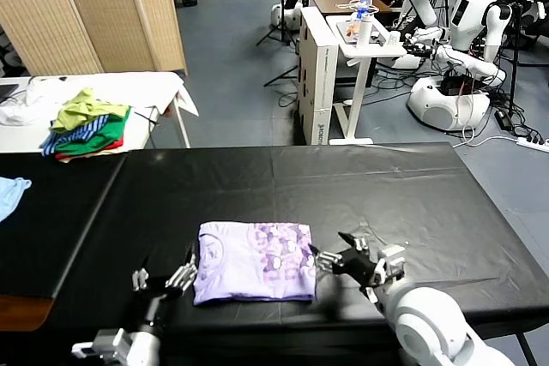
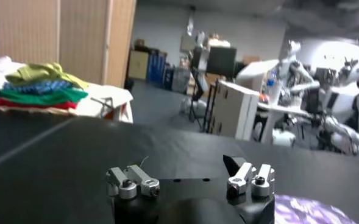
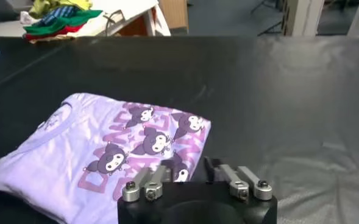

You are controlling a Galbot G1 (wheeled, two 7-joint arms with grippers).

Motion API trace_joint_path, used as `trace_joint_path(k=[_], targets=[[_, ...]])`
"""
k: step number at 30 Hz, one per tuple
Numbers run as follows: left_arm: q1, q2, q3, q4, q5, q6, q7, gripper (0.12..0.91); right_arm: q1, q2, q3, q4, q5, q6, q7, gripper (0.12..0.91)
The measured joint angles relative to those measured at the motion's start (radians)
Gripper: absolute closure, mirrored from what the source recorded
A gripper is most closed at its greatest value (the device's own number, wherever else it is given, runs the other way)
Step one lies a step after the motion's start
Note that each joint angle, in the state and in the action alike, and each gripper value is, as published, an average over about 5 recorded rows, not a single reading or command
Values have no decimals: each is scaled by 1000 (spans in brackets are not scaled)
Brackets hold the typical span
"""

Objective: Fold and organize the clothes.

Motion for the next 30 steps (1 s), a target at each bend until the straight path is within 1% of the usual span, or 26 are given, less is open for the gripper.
trace_joint_path(k=[3,8,14,17,20,24,27,30], targets=[[30,11,-10,-18,-3,0,-3,123,-32,-18,26,23,-33,61,-3,118],[84,18,-19,-46,-13,3,-15,123,-129,-40,86,65,-81,190,-13,118],[158,35,-24,-82,-23,9,-30,123,-300,-43,183,100,-164,355,-32,118],[191,46,-33,-99,-37,12,-39,123,-389,-36,230,108,-211,443,-33,118],[219,54,-43,-116,-55,25,-54,123,-481,-23,270,109,-265,530,-22,118],[252,66,-52,-135,-70,57,-76,123,-606,-5,302,110,-341,617,17,118],[270,77,-56,-140,-70,68,-80,123,-687,7,309,113,-373,643,48,118],[276,81,-56,-140,-68,74,-79,123,-745,19,311,115,-379,643,73,118]])
